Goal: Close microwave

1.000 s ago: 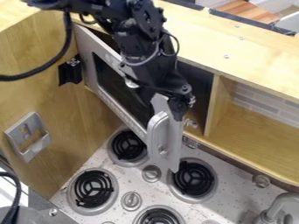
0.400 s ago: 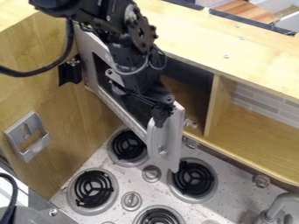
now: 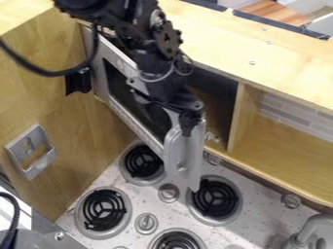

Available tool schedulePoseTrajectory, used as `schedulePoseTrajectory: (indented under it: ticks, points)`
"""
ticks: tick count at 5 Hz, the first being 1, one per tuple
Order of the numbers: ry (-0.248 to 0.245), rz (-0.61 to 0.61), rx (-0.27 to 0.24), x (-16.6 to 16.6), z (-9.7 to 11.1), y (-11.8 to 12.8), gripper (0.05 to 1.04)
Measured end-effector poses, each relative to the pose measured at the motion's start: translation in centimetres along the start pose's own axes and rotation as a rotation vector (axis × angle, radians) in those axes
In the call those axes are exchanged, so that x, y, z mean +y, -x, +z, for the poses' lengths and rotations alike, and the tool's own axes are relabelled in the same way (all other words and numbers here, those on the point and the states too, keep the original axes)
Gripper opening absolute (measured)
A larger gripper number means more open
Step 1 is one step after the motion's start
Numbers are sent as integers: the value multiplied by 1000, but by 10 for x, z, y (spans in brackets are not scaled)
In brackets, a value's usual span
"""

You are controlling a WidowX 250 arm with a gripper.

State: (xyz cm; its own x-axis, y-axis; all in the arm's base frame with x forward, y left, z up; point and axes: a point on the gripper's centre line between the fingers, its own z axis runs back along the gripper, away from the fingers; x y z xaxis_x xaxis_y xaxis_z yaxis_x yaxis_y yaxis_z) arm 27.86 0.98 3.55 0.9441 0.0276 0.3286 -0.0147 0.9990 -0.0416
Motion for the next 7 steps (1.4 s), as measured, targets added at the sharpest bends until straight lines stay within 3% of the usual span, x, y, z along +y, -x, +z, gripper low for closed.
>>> schedulePoseTrajectory:
  ticks: [2,5,7]
  points:
    - [8,55,-13,0,-16,-26,999]
    - [19,110,-72,-1,-38,-76,999]
    - [33,146,-58,2,-46,-77,999]
